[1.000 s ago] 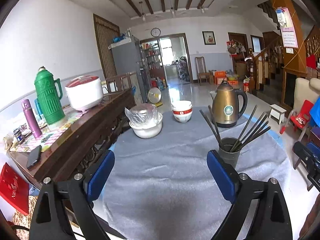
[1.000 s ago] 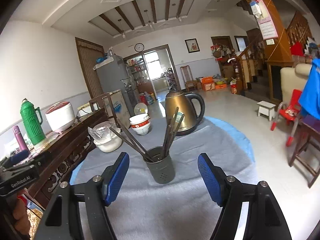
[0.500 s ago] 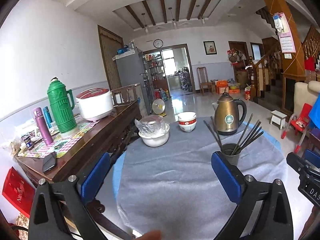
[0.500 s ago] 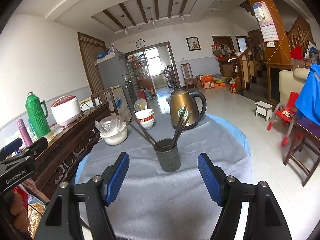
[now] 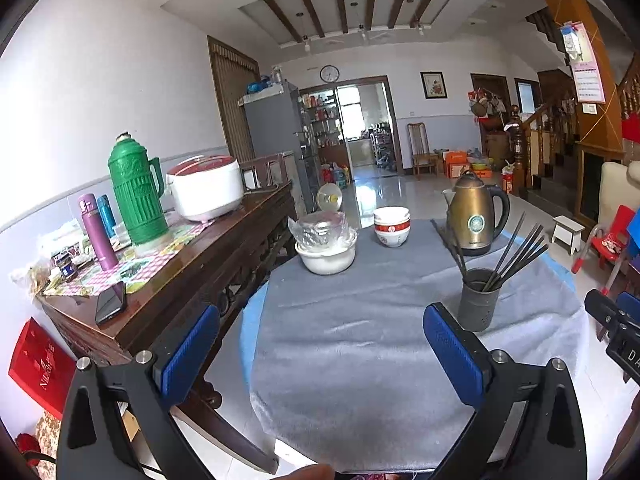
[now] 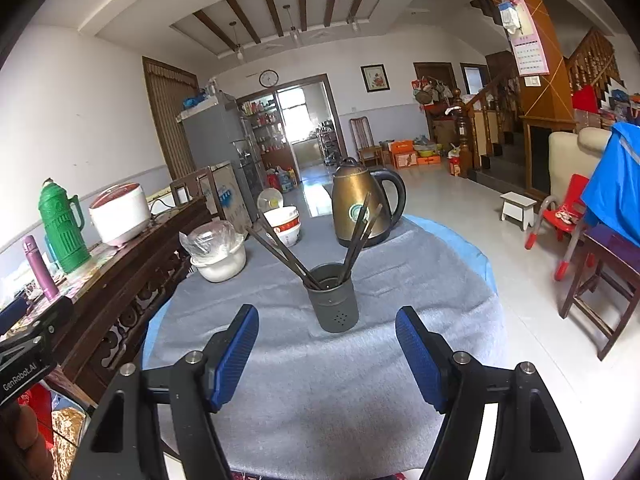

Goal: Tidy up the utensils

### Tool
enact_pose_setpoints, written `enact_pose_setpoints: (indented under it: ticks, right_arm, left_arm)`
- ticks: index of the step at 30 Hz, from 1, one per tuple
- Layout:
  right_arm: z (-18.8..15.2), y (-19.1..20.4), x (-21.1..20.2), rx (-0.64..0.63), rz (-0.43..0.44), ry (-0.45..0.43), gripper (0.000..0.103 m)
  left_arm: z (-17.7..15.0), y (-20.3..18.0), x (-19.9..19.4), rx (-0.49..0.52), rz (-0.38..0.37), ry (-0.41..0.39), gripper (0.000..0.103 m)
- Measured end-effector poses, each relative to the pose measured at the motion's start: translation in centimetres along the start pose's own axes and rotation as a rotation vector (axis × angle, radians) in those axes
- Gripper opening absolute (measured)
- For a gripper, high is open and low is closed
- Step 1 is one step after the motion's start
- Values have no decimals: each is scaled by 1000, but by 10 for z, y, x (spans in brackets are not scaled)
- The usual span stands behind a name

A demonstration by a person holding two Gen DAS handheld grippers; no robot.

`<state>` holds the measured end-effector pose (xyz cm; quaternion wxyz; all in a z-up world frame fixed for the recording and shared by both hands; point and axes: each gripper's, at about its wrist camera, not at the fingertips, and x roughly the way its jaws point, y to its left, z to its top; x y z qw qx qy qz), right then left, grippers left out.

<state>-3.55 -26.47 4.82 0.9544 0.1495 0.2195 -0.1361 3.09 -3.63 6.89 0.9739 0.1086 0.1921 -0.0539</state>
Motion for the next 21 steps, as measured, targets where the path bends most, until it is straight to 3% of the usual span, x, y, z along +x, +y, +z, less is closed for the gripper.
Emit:
enact_pose_setpoints:
  ticks: [12,21]
  right_arm:
    - [-1,9,34,-57,-23,30,75]
    - [-1,-31,104,-62,-120,63,75]
  left_arm:
    - [-7,-11,37,8,-17,79,101]
    - [-9,-33,105,15,-43,167,101]
